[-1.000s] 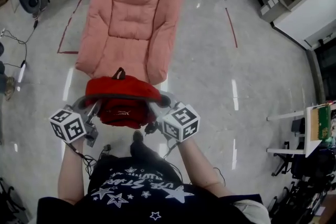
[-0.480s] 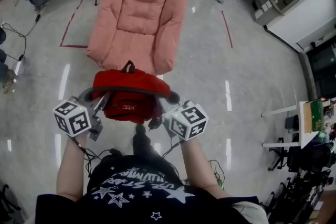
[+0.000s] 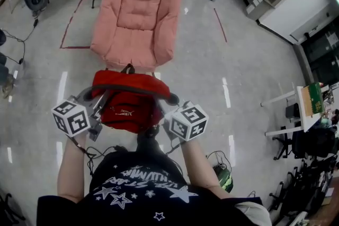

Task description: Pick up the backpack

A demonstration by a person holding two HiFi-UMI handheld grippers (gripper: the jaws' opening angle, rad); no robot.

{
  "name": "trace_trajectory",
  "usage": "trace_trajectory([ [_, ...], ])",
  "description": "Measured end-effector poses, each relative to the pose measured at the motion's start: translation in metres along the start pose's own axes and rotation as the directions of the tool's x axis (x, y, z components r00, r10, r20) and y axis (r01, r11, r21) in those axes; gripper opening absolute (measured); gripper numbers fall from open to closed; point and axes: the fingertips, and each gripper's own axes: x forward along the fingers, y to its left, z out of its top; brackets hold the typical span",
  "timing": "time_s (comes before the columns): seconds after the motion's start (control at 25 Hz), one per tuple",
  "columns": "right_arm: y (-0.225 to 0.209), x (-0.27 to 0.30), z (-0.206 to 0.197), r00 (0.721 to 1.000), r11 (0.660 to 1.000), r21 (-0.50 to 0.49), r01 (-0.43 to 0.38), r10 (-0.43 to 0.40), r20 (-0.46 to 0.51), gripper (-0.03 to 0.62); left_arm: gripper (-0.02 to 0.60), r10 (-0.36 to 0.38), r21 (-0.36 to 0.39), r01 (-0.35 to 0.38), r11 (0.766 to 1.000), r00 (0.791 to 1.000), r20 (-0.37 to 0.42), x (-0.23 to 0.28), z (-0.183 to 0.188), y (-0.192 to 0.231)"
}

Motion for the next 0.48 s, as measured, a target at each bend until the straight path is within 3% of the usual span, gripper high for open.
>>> trace_trajectory([
  [0.48, 0.052, -0.061, -0.01, 1.0, 0.999, -0.022, 0.026, -0.026, 0.008, 0.012, 0.009, -0.035, 0.002, 0.034, 0.999, 0.999, 0.02, -0.05, -0.024, -0.054],
])
